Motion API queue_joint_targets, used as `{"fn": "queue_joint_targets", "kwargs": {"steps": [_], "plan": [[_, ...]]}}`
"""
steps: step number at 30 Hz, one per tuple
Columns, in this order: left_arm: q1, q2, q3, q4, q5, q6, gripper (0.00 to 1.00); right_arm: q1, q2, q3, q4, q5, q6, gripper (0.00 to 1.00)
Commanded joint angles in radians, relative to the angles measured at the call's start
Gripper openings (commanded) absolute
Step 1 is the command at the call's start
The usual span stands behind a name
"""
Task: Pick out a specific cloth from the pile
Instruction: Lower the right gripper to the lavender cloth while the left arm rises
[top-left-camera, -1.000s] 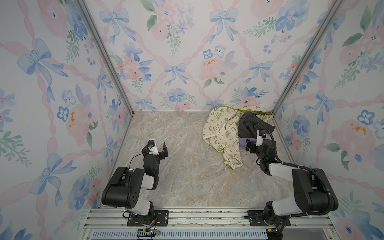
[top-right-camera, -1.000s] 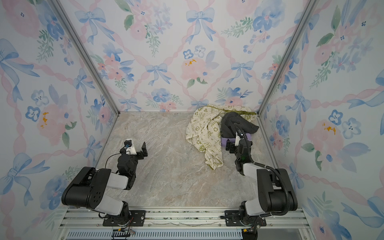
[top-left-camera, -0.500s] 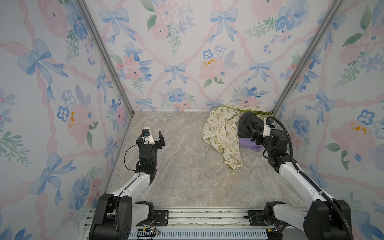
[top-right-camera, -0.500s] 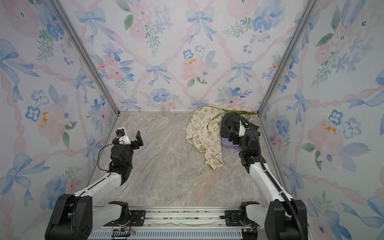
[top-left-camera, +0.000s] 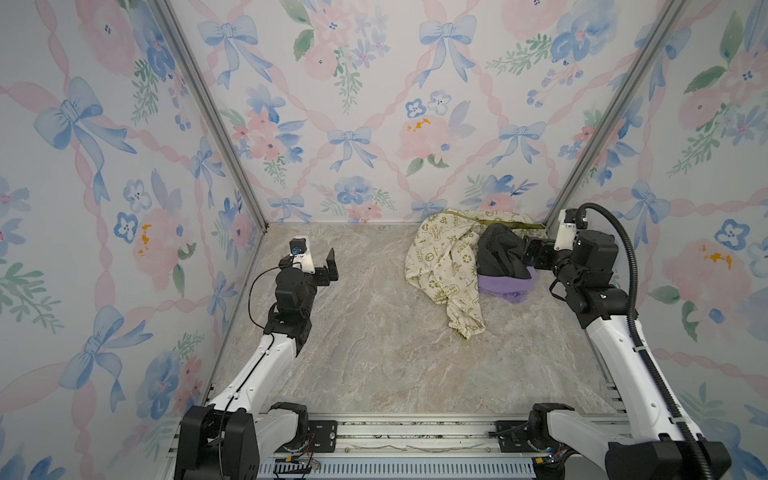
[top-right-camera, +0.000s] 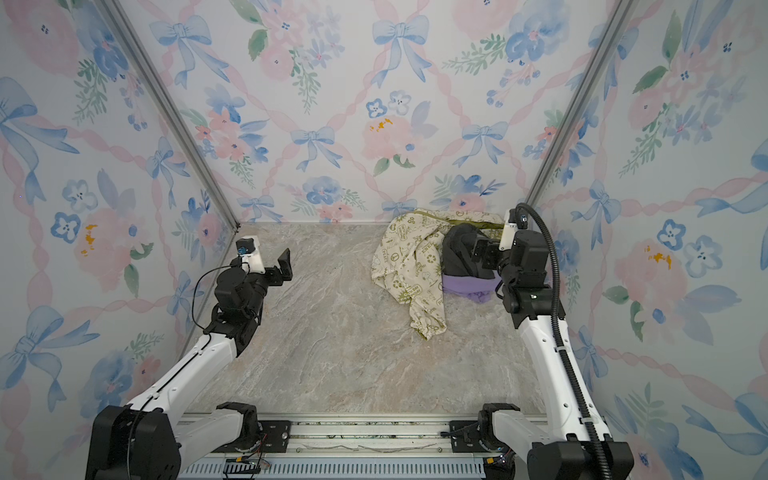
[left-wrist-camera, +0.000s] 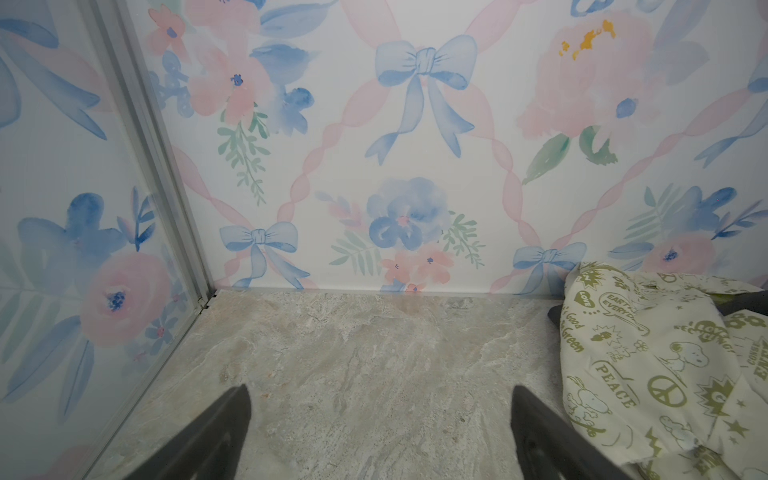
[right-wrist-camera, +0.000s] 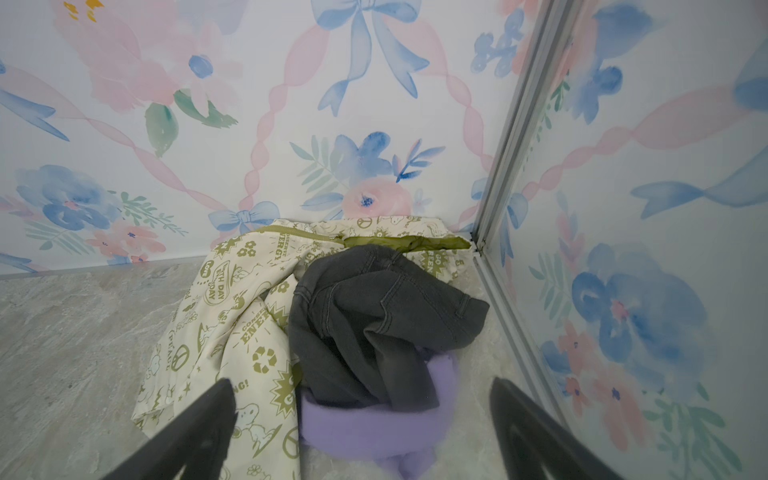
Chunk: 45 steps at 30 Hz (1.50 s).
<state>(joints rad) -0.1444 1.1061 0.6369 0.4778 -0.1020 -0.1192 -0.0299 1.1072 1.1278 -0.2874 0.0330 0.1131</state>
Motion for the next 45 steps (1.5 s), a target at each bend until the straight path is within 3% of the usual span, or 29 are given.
{"fn": "queue_joint_targets", "kwargs": {"steps": [1,5,12,17,28,45], "plan": [[-0.026,-0.003,0.037,-0.051,0.078,-0.037,0.98,-0.064,0.014,-0.038,-0.061,-0.101,0.215,0.97],[-0.058,0.003,0.064,-0.049,0.184,-0.070,0.98,-0.126,0.025,-0.132,0.005,-0.181,0.429,0.99],[-0.087,0.025,0.108,-0.048,0.327,-0.105,0.98,-0.138,0.090,-0.213,0.078,-0.254,0.635,1.00],[-0.099,0.049,0.144,-0.048,0.416,-0.113,0.98,-0.173,0.150,-0.288,0.163,-0.282,0.788,0.94],[-0.118,0.058,0.173,-0.048,0.471,-0.116,0.98,-0.189,0.311,-0.332,0.283,-0.310,0.940,0.81],[-0.123,0.095,0.194,-0.049,0.485,-0.121,0.98,-0.185,0.518,-0.318,0.384,-0.298,1.037,0.49]]}}
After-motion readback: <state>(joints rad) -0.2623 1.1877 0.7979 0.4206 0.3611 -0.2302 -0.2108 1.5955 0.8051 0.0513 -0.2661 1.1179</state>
